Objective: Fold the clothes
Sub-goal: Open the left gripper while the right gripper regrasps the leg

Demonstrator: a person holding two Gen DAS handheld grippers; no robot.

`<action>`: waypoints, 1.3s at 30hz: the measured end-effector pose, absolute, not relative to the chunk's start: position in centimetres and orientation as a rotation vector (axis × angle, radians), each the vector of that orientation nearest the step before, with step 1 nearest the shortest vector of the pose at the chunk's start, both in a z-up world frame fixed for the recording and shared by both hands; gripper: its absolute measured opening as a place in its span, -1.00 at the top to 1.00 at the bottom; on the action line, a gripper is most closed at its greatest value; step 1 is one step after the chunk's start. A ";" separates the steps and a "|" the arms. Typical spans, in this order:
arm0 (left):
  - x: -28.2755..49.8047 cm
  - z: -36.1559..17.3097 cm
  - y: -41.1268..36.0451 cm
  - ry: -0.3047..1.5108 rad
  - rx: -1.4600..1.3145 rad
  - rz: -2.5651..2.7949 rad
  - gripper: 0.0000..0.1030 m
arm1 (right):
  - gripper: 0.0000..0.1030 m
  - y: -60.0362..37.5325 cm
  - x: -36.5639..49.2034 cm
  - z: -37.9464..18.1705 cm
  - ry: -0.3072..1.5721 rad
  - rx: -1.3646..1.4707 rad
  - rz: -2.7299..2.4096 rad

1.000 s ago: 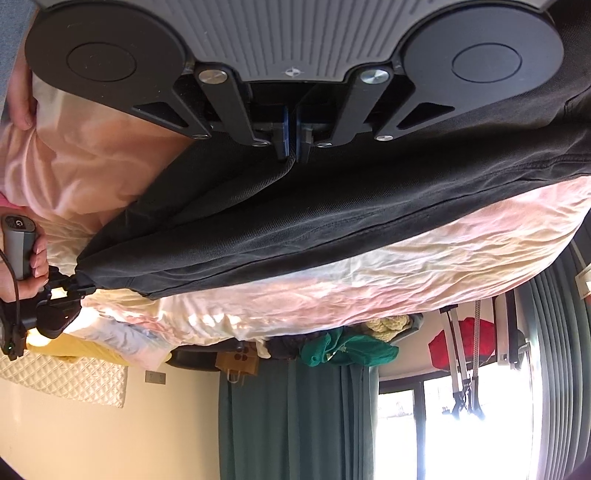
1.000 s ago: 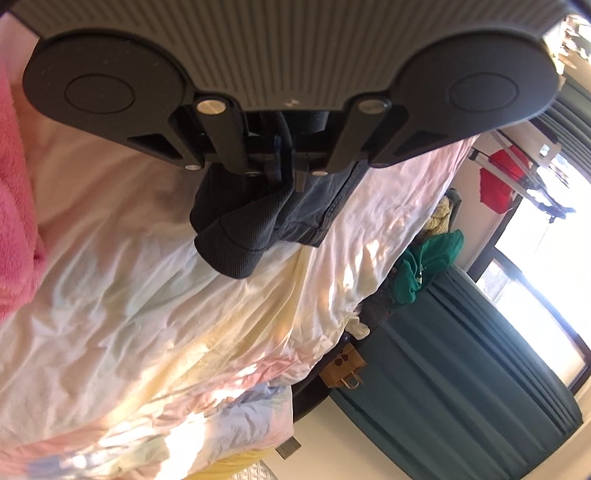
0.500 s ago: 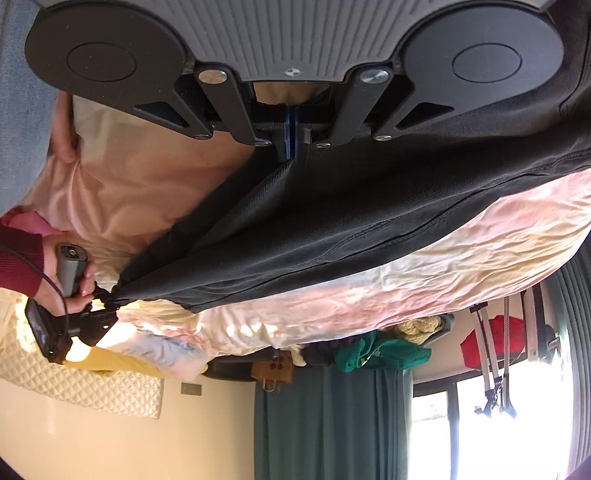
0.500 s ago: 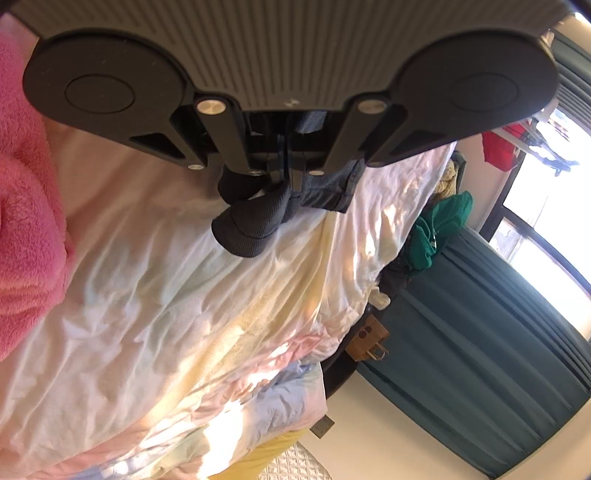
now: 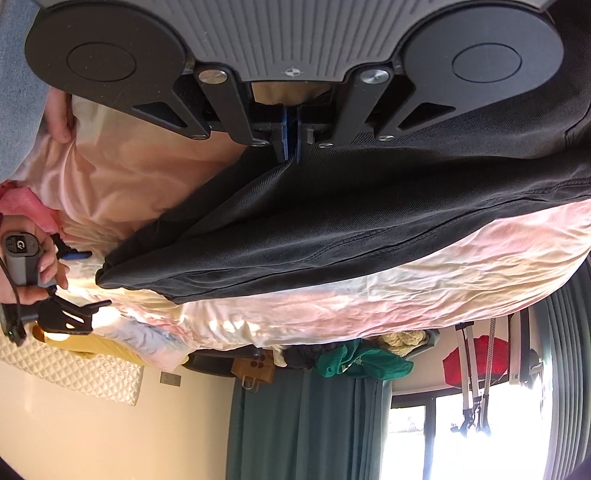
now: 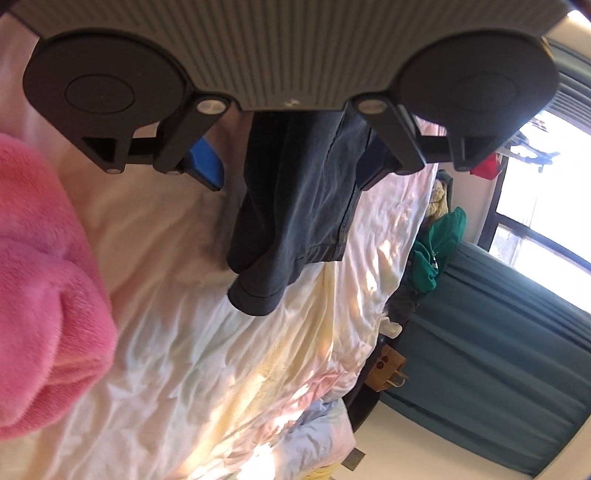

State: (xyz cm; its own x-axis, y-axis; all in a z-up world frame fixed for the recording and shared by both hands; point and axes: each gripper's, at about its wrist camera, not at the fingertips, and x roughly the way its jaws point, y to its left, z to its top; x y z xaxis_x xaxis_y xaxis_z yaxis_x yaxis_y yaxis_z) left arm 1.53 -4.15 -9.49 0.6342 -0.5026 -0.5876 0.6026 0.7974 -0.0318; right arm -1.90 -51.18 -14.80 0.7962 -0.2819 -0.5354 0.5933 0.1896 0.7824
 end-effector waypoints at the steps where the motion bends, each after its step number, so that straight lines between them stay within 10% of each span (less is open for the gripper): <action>1: 1.6 -9.5 -4.1 0.619 0.167 -0.633 0.89 | -0.71 -51.3 -2.0 -15.2 0.303 1.266 -0.618; 15: 2.3 -9.7 -4.0 0.637 0.121 -0.623 0.86 | -0.66 -54.2 4.0 -20.9 0.294 1.418 -0.342; 19: 2.0 -8.7 -3.4 0.597 0.070 -0.638 0.83 | 0.61 -54.0 4.3 -20.0 0.287 1.284 -0.395; 20: 1.9 -8.5 -3.3 0.587 0.057 -0.642 0.71 | 0.65 -54.0 4.4 -19.8 0.293 1.247 -0.407; 29: 2.3 -5.8 -1.2 0.488 -0.011 -0.562 -0.13 | 0.72 -53.0 4.6 -18.6 0.300 1.139 -0.441; 39: 8.7 -9.4 1.7 0.652 0.018 -0.149 -0.28 | 0.72 -52.4 4.3 -17.0 0.293 1.009 -0.461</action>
